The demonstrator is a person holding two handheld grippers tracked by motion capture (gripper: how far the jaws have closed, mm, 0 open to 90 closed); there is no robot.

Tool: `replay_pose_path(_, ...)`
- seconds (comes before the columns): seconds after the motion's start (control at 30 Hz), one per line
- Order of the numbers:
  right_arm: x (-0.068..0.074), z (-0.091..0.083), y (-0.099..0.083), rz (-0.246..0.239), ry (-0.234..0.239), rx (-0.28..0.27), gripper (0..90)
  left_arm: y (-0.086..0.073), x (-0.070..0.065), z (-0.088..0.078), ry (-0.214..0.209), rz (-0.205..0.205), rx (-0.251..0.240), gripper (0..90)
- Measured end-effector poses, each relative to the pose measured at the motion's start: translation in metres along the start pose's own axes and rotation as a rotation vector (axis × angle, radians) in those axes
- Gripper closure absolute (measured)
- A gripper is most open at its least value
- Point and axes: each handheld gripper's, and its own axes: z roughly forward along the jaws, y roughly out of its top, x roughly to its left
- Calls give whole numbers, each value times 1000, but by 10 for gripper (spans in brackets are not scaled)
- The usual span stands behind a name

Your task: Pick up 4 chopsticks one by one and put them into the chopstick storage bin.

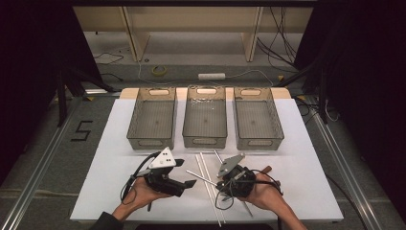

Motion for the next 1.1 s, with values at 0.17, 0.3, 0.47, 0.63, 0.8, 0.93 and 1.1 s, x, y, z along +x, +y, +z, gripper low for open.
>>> replay_pose_path(0.17,4,2,2,-19,10,5,863,0,-5,6,-18,38,47,183)
replay_pose_path(0.3,10,5,5,-52,23,25,863,-1,-7,8,-27,71,83,205)
replay_pose_path(0.47,14,6,8,-80,35,39,863,-3,-14,11,-40,146,144,257)
replay_pose_path(0.63,18,7,9,-111,58,52,863,-5,-21,10,-40,218,167,380)
replay_pose_path(0.8,20,6,10,-128,61,58,863,-5,-26,10,-50,272,196,469)
replay_pose_path(0.93,20,5,10,-135,68,61,863,-6,-28,10,-60,300,210,516)
replay_pose_path(1.1,22,6,11,-151,74,59,863,-7,-29,10,-76,317,230,587)
